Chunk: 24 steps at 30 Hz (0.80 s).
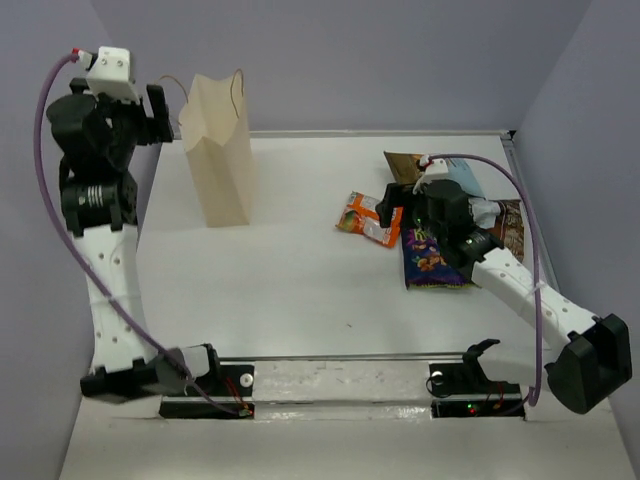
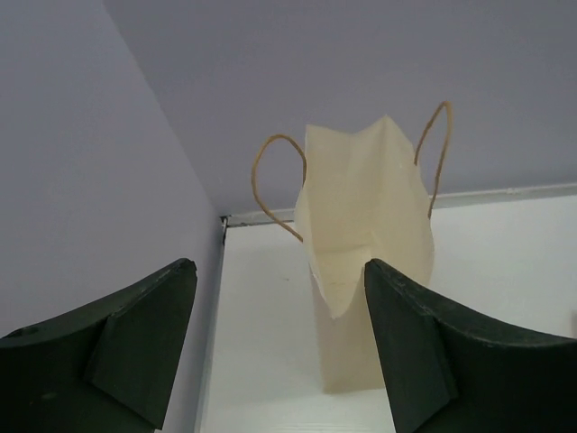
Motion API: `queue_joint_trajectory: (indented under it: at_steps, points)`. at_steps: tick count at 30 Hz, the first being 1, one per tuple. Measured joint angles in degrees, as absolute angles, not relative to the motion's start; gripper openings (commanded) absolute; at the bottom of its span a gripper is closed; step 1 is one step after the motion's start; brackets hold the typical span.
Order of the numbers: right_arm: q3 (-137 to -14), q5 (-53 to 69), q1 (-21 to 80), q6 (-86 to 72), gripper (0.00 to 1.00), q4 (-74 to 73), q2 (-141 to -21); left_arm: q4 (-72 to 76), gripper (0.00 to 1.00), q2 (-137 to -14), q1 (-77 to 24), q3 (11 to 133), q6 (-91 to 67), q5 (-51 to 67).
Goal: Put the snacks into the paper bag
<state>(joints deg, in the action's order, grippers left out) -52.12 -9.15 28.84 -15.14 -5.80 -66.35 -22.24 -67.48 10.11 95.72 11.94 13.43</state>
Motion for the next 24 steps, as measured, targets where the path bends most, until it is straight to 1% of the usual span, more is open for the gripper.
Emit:
queue_joint_trajectory:
  at_steps: [1,3,6,10,15,19,21,22,23,24]
  points:
    - [-52.5,-8.4,28.8,-15.0,1.0,-5.9,-67.5,-22.9,0.87,-72.1,10.1,99.8,11.0,13.4]
    - [-52.9,-6.9,28.8,-15.0,1.0,-6.1,-70.0,-24.1,0.88,-79.7,10.1,104.2,9.8,13.3]
    - [-52.9,-5.4,28.8,-15.2,1.0,-7.0,-71.5,-27.0,0.89,-89.1,10.1,106.4,8.5,13.5]
    - [-52.9,-4.4,28.8,-15.7,1.0,-7.4,-71.8,-30.3,0.88,-96.0,10.1,107.9,7.8,13.4]
    - [-52.9,-4.0,28.8,-16.4,1.0,-7.4,-71.8,-31.0,0.84,-98.2,10.1,109.0,7.3,11.5]
    - [-52.8,-4.1,28.8,-16.7,1.0,-7.5,-71.7,-29.9,0.75,-98.3,10.1,109.1,6.5,10.9]
    - [-52.8,-4.1,28.8,-16.7,1.0,-7.4,-71.6,-29.1,0.75,-98.4,10.1,108.4,6.0,11.1]
    - [-52.8,-4.3,28.8,-16.7,1.0,-7.4,-71.6,-28.4,0.74,-98.3,10.0,107.7,5.7,11.3]
    - [-52.8,-4.6,28.8,-16.7,1.0,-7.5,-71.6,-27.4,0.71,-98.1,9.7,105.7,5.1,11.3]
    - [-52.8,-5.2,28.8,-16.6,1.0,-7.6,-71.6,-26.4,0.65,-97.8,9.4,104.0,4.8,11.3]
